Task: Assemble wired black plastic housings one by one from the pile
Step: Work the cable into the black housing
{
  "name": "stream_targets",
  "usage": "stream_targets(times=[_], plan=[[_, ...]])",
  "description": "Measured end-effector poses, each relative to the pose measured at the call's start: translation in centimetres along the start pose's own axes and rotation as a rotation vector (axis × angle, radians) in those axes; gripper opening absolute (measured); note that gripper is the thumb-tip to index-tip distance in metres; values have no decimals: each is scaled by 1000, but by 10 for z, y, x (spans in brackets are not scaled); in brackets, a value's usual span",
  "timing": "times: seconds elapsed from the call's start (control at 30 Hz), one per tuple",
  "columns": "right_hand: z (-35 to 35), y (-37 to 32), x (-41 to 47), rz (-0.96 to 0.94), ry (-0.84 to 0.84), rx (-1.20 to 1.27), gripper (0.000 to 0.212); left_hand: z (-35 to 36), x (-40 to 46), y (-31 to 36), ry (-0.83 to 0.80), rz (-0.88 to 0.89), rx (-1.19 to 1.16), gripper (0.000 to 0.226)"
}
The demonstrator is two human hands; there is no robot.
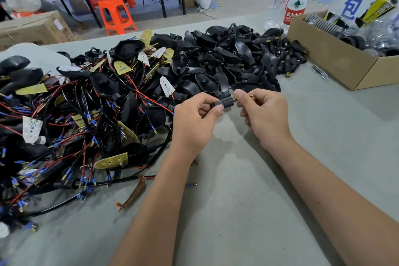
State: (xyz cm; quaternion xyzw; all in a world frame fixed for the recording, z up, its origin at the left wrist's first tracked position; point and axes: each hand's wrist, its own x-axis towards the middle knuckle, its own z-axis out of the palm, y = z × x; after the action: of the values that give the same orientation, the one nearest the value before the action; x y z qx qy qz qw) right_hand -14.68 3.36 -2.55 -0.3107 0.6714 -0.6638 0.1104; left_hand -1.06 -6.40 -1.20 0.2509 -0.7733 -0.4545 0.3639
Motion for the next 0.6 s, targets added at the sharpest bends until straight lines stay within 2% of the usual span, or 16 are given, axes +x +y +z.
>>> stream_targets(times=[0.2,0.3,0.6], plan=[[-7,-2,5,142,-75,228,32,-2,0,3,20,-28,-45,7],[-7,-2,6,141,-81,255,27,-1,0,4,44,-50,-50,6],[-7,-2,7,165,-14,317,30,-4,0,4,99,-75,-31,7]])
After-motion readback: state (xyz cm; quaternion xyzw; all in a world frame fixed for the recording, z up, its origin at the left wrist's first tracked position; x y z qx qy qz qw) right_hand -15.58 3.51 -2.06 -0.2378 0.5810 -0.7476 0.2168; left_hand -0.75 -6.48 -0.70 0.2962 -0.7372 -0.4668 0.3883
